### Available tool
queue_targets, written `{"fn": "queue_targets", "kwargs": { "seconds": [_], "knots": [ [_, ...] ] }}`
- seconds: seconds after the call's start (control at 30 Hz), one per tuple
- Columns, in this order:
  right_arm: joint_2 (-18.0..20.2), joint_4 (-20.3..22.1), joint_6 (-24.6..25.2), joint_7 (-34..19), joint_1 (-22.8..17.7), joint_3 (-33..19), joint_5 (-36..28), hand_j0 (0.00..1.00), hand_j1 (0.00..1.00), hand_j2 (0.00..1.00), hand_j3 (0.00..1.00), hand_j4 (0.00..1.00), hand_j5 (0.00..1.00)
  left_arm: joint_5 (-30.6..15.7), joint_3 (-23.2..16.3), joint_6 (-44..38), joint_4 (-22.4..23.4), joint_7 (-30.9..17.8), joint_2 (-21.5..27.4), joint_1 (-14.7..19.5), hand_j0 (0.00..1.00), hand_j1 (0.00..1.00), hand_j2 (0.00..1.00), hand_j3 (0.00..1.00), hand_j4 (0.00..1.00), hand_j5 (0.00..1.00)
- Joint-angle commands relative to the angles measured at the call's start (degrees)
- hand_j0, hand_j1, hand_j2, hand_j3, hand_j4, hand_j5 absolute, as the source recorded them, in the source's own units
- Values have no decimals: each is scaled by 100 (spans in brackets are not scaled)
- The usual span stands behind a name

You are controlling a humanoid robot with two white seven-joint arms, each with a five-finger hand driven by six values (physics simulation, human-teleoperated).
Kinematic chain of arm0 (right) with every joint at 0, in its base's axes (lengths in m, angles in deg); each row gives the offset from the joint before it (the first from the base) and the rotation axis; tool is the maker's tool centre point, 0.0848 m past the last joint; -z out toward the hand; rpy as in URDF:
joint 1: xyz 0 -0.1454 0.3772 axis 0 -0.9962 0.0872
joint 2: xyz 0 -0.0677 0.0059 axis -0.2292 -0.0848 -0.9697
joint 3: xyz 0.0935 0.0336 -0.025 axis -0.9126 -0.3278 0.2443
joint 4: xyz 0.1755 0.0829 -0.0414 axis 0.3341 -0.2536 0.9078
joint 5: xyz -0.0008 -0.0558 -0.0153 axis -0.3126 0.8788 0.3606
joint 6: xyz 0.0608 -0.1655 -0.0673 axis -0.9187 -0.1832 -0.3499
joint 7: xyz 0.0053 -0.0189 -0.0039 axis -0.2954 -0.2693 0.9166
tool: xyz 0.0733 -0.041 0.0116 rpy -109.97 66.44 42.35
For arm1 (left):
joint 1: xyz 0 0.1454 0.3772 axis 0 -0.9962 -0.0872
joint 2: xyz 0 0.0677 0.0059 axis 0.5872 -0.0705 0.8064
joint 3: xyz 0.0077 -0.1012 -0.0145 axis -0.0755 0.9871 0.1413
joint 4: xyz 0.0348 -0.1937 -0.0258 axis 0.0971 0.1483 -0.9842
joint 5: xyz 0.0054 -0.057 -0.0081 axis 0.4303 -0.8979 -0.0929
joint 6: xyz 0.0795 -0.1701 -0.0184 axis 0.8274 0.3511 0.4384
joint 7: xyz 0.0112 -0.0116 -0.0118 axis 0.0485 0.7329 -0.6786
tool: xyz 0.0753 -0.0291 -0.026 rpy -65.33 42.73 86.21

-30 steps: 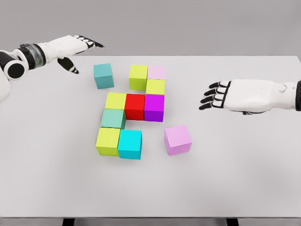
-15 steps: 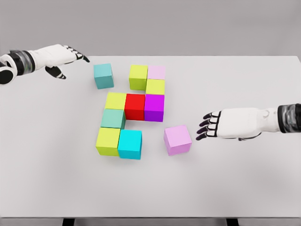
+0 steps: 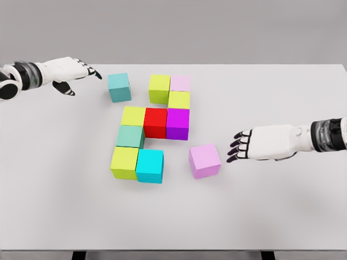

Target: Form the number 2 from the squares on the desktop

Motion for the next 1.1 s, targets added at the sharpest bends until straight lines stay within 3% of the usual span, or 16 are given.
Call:
{"fn": "queue_targets", "kwargs": {
  "seconds": [0.0, 0.37, 0.93, 1.07],
  "knots": [
    [-65, -4, 9, -108, 0, -10, -14, 99, 99, 99, 99, 99, 99, -18, -35, -7, -4, -86, -27, 0, 86, 86, 86, 86, 86, 86],
    [-215, -171, 9, -134, 9, -89, -14, 99, 99, 99, 99, 99, 99, -18, -52, -7, -4, -86, -176, 17, 87, 87, 87, 87, 87, 87],
    [-426, 22, 9, -143, 18, -80, 4, 99, 99, 99, 99, 99, 99, -62, -35, -7, -13, -139, -238, -9, 87, 87, 87, 87, 87, 87],
    [-399, -285, 9, -283, 18, -203, -5, 99, 99, 99, 99, 99, 99, -106, -52, -7, -109, -139, -71, -18, 87, 87, 87, 87, 87, 87]
  ]
}}
